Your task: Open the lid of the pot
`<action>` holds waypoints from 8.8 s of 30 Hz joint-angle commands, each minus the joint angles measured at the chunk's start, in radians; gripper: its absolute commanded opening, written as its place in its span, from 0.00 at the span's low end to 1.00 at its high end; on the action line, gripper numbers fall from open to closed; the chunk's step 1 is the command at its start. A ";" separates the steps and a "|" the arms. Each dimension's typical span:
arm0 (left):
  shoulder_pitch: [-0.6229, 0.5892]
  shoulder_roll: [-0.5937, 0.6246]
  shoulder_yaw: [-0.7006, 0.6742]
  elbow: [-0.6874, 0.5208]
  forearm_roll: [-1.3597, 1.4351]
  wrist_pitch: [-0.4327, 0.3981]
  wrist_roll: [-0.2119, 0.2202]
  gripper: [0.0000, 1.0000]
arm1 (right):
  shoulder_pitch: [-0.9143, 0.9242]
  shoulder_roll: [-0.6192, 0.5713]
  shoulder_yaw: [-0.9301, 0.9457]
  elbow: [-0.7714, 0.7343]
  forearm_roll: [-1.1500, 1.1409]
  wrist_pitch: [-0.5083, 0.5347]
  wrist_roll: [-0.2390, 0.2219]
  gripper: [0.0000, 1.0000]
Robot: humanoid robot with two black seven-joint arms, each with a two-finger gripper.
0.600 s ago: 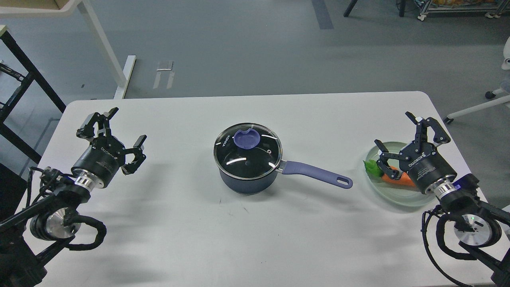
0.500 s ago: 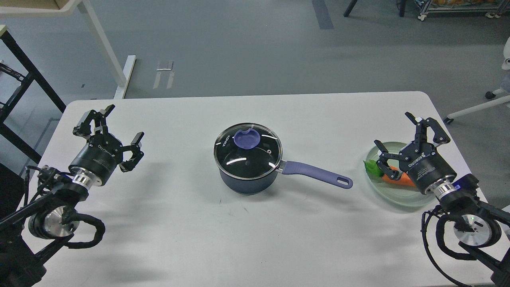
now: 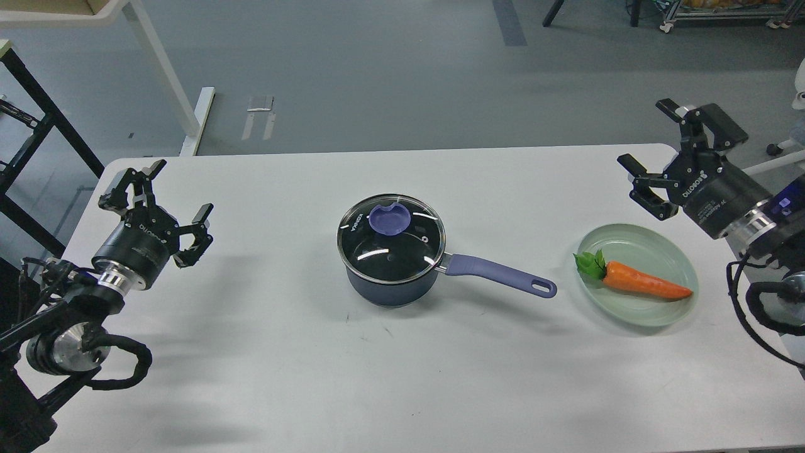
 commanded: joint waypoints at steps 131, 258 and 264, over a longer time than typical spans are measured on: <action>-0.685 -0.311 0.646 0.231 1.819 0.304 -0.039 0.31 | 0.622 0.357 -0.962 -0.043 -1.376 -0.318 0.000 0.22; -0.288 0.042 0.206 0.122 -0.020 -0.023 -0.037 0.99 | 0.008 0.192 -0.112 0.027 0.402 -0.306 0.000 0.98; -0.207 0.001 0.139 0.170 -0.026 -0.060 0.017 0.99 | -0.085 0.308 -0.052 -0.022 0.400 -0.307 0.000 1.00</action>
